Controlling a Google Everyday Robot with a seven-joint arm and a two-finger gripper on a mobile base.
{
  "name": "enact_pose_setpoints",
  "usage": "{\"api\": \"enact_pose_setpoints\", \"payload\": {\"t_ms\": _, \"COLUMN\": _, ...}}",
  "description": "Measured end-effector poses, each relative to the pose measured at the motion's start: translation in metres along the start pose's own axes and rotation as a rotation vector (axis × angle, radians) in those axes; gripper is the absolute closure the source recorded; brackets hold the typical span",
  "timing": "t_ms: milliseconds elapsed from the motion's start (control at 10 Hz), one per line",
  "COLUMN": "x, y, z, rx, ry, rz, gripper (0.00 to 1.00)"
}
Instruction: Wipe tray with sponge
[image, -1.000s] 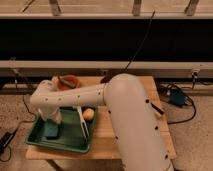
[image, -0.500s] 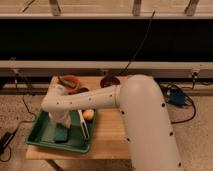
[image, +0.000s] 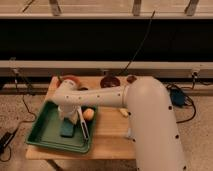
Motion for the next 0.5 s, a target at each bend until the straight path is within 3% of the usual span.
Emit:
{"api": "enact_pose_setpoints", "payload": {"t_ms": 200, "x": 0.004, "y": -0.012, "z": -0.005, "rx": 0.019, "ry": -0.024, "rz": -0.013, "gripper": 0.73}}
{"api": "enact_pose_setpoints", "payload": {"t_ms": 500, "x": 0.004, "y": -0.013, "z": -0.005, "rx": 0.021, "ry": -0.027, "rz": -0.014, "gripper": 0.69}}
